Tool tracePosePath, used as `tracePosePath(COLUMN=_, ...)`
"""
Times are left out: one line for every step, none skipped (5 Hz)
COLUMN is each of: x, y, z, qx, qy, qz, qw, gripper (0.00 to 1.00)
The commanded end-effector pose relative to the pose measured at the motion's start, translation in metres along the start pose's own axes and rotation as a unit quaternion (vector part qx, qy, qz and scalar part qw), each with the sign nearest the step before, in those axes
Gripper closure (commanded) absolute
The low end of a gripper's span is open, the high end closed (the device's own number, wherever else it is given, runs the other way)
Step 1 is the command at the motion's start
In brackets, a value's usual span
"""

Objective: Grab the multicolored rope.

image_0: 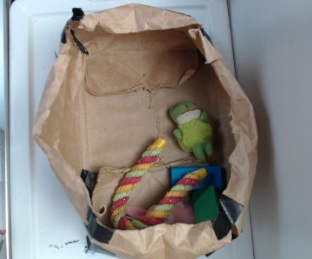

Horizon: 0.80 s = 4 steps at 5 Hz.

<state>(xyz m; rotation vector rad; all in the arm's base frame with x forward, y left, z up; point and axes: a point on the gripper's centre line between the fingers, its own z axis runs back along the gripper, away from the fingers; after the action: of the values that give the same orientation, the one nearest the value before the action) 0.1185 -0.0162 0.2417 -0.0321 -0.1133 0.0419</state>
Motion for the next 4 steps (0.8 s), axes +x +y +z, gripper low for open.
tracePosePath(x=0.0, y=0.0, z=0.0, qx=0.0, qy=0.0, qz=0.0, qw=1.0, gripper=0.0)
tracePosePath(x=0.035, y=-0.032, z=-0.007, qx=0.0, qy=0.005, qz=0.016, qw=1.0, gripper=0.0)
tracePosePath(x=0.058, y=-0.044, z=-0.018, qx=0.0, qy=0.002, qz=0.043, qw=0.999, gripper=0.0)
tracePosePath(x=0.074, y=-0.054, z=-0.036, qx=-0.008, qy=0.0, qz=0.055, qw=0.998, gripper=0.0)
